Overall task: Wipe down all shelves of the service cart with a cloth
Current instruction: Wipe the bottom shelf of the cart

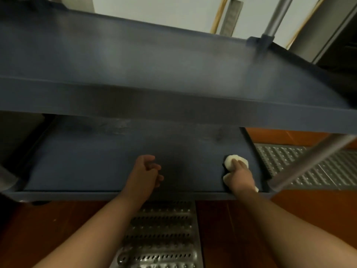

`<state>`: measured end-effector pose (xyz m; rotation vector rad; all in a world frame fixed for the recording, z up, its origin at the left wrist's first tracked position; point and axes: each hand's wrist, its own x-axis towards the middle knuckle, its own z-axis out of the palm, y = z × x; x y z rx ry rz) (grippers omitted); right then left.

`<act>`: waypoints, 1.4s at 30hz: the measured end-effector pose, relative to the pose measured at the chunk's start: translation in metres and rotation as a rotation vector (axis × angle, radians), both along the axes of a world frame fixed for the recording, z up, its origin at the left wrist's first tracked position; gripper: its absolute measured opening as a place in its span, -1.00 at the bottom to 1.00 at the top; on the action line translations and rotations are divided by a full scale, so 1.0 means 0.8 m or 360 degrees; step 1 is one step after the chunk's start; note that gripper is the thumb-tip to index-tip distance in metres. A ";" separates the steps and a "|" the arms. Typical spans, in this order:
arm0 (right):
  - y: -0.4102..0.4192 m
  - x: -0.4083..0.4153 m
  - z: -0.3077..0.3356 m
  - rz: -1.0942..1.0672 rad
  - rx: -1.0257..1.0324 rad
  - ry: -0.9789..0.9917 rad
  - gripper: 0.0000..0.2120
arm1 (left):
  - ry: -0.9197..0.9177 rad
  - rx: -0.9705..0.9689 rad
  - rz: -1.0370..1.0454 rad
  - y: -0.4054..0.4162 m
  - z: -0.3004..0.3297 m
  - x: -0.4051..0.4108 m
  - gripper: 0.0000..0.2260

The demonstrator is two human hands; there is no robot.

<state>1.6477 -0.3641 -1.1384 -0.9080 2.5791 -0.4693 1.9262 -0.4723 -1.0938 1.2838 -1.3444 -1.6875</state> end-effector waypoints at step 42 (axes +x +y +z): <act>0.196 0.304 1.082 0.0294 -0.1049 -0.0704 -0.62 | 0.0101 -0.0293 -0.0486 0.151 1.011 0.175 -0.64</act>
